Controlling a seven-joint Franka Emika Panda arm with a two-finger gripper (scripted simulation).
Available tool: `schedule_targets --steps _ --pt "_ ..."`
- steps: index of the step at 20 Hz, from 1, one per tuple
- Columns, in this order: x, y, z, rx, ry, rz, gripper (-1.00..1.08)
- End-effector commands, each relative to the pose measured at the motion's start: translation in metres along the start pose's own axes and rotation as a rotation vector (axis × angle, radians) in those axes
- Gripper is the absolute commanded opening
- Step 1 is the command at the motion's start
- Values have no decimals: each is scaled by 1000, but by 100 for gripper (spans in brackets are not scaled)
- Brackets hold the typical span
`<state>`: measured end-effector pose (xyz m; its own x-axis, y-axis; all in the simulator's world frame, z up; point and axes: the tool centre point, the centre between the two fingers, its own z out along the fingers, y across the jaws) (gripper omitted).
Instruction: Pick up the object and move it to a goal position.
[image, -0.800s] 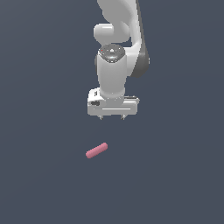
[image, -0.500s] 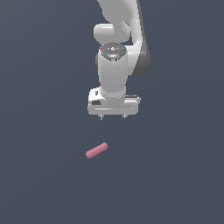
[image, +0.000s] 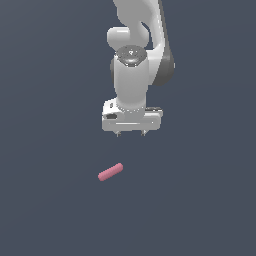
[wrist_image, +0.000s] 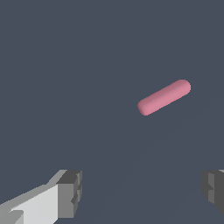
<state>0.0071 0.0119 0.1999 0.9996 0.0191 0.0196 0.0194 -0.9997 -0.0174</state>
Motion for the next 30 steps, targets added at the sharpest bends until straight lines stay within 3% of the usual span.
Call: schedule_targets --steps 1,11,30 --pt "2 1 2 1 -1 18 100" --pt "19 16 21 6 -6 198 100" --pt "64 68 93 -6 -15 790 100"
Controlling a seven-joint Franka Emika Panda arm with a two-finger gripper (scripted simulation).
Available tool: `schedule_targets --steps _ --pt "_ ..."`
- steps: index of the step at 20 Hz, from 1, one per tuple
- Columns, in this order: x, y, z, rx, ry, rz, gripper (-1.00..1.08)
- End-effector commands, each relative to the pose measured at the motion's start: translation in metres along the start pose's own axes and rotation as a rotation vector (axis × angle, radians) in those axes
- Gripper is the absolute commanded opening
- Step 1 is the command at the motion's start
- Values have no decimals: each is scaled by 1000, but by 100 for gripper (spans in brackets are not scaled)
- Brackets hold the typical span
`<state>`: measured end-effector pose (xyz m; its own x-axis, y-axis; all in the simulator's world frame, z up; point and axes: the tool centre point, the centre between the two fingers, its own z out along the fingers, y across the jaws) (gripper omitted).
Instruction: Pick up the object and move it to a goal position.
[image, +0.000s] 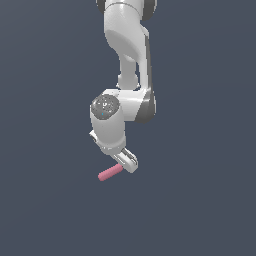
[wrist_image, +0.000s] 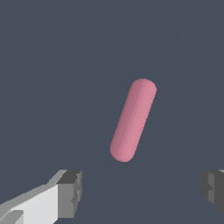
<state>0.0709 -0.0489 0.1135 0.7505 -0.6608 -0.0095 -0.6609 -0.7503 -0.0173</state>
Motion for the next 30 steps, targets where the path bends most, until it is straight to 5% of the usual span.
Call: schedule_targets --steps 1,13,30 --pt "8 2 10 -3 2 78 100" --pt "32 8 41 -14 11 303 100" --pt "34 10 81 -16 12 330 100"
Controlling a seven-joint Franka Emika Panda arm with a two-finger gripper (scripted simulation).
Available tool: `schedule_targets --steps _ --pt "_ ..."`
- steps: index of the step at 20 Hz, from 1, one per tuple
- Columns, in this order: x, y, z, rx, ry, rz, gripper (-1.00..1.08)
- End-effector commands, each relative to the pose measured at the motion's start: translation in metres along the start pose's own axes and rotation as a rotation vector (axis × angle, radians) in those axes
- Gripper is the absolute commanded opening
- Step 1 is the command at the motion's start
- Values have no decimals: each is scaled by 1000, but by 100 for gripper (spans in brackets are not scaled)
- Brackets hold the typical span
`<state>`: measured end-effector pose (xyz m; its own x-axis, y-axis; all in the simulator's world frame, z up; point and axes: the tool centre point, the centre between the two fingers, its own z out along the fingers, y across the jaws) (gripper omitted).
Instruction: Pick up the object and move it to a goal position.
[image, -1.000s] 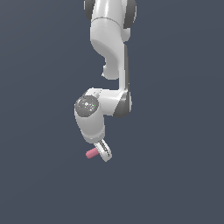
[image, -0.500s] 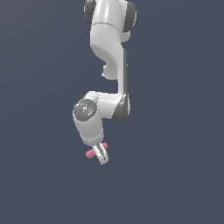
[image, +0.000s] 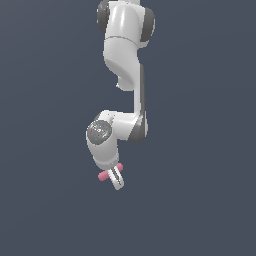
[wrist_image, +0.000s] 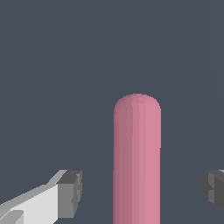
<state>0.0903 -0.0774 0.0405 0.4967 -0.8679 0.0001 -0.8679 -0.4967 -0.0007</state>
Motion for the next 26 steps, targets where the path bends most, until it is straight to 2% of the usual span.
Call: schedule_targets --steps 1,8,9,26 --pt "0 1 13 -1 0 1 100" --pt "0 -1 22 -1 0 2 100" --pt "0 -1 22 -1 0 2 -100" --pt "-1 5 18 -1 0 2 -100"
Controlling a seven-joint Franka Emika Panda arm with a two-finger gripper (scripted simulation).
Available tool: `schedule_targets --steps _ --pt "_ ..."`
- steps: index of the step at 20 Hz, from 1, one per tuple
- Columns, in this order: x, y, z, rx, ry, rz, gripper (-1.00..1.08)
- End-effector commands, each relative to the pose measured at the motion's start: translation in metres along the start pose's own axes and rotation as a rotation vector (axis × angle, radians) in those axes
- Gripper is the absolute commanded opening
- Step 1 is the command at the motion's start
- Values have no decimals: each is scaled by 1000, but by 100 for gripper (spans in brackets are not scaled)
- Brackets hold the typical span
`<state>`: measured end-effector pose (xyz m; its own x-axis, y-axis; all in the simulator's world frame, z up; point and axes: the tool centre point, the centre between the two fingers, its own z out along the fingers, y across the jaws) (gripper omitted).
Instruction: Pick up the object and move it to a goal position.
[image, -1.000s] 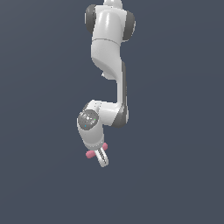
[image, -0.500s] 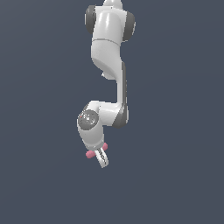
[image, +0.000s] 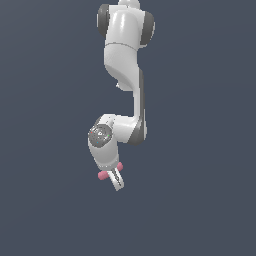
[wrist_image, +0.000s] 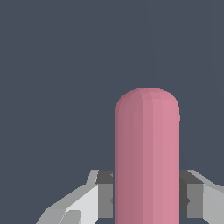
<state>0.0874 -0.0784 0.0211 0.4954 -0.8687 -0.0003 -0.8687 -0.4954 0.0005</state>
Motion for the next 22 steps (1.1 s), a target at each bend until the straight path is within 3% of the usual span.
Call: schedule_targets --steps 1,11,22 --pt "-1 3 -3 0 0 0 -100" --pt "-7 35 -30 1 -1 0 -100" --pt "-19 99 -86 2 -2 0 -100"
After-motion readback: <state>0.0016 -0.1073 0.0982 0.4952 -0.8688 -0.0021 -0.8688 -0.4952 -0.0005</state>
